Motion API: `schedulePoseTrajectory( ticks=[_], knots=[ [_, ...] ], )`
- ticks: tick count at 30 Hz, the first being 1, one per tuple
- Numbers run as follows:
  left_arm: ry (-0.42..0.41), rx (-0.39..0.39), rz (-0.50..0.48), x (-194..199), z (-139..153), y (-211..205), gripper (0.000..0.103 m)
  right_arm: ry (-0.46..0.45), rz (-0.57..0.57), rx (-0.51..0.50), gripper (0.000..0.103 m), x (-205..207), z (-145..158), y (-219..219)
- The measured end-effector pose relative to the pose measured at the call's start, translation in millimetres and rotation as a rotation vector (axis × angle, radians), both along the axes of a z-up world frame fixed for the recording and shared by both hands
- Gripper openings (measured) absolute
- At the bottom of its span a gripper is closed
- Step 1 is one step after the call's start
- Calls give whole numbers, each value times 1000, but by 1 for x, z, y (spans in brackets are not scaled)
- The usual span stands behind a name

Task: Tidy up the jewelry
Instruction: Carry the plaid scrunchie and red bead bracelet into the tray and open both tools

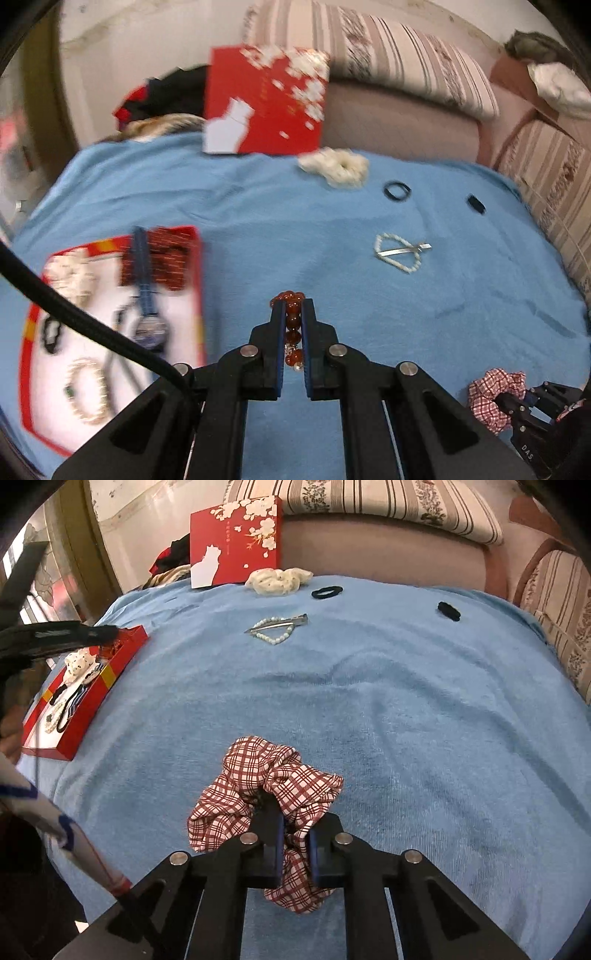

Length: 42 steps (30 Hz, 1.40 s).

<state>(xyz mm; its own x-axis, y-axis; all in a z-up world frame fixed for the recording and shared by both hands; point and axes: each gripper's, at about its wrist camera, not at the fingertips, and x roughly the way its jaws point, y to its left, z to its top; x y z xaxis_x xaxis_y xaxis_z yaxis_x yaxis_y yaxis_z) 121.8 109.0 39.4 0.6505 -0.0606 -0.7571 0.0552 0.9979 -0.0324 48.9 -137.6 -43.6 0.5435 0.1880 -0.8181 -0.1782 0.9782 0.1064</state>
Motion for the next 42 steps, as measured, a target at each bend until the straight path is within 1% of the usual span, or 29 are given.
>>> schedulePoseTrajectory(
  ticks=[3, 5, 8, 11, 15, 22, 25, 31, 34, 42],
  knots=[
    [-29, 17, 44, -11, 9, 15, 7, -10, -11, -11, 11, -4, 5, 6],
    [-35, 11, 68, -15, 12, 28, 7, -17, -10, -10, 11, -6, 10, 10],
    [-33, -10, 106, -22, 12, 49, 7, -32, 3, -12, 11, -8, 22, 21],
    [-35, -8, 137, -28, 9, 69, 7, -44, 24, -1, 11, -11, 36, 37],
    [-36, -12, 169, -38, 7, 94, 7, -61, 80, -8, 11, -9, 52, 69],
    [-45, -41, 233, -52, 6, 139, 7, -89, 193, -14, 11, 2, 74, 141],
    [-40, -61, 258, -57, 2, 156, 7, -101, 248, -22, 11, 7, 81, 177],
    [-15, -85, 302, -61, -8, 185, 7, -118, 327, -43, 11, 18, 86, 232],
    [-7, -102, 323, -62, -14, 199, 7, -108, 349, -32, 11, 32, 87, 256],
    [30, -160, 384, -58, -29, 232, 7, -45, 375, 19, 11, 74, 86, 306]
  ],
)
